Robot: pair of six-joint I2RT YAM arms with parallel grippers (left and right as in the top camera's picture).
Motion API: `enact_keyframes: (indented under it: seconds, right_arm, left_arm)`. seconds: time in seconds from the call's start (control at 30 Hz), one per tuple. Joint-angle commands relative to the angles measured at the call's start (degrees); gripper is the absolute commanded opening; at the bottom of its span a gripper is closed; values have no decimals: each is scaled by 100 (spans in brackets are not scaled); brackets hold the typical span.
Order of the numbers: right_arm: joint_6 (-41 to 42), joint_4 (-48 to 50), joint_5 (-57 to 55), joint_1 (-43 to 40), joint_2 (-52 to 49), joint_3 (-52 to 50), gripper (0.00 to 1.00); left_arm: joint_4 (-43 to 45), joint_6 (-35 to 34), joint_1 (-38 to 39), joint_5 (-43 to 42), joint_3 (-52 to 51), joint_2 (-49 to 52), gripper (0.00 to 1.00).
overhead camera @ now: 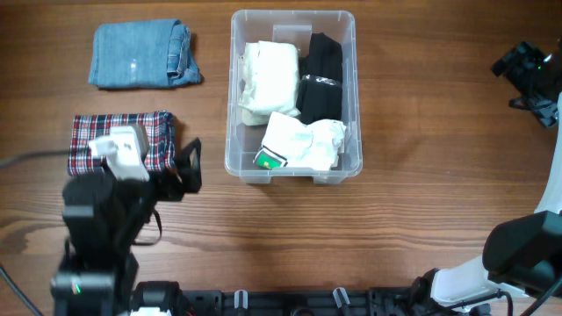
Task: Pack container
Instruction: 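Move the left gripper over the red plaid shirt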
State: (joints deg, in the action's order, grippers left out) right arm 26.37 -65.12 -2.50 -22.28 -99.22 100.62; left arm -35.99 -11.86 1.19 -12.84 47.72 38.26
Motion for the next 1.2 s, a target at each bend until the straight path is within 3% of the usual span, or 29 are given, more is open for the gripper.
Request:
enact_keyframes:
  seconds: [0.0,0.13,0.3,0.53,1.17]
  right_arm:
    - [76,17,68,9,-42,-24,100]
    - [76,20,66,9,-42,-24,100]
    - [76,17,66,9,-42,-24,100]
    - [76,17,66,9,-42,-24,100]
    - [76,20,66,9,-42,-24,100]
  left_arm:
    - [-767,-448,-264,-197,881,1099,100]
    - [-1021,-1228,-651,-339,1084,1980,100]
    - [-1060,-1309,-1279,-824,1084,2682,100]
    - [-1255,-1757,-2345,-839,1062,3346,100]
    - [-817,-1228,-3622,-1226,540,4533,100]
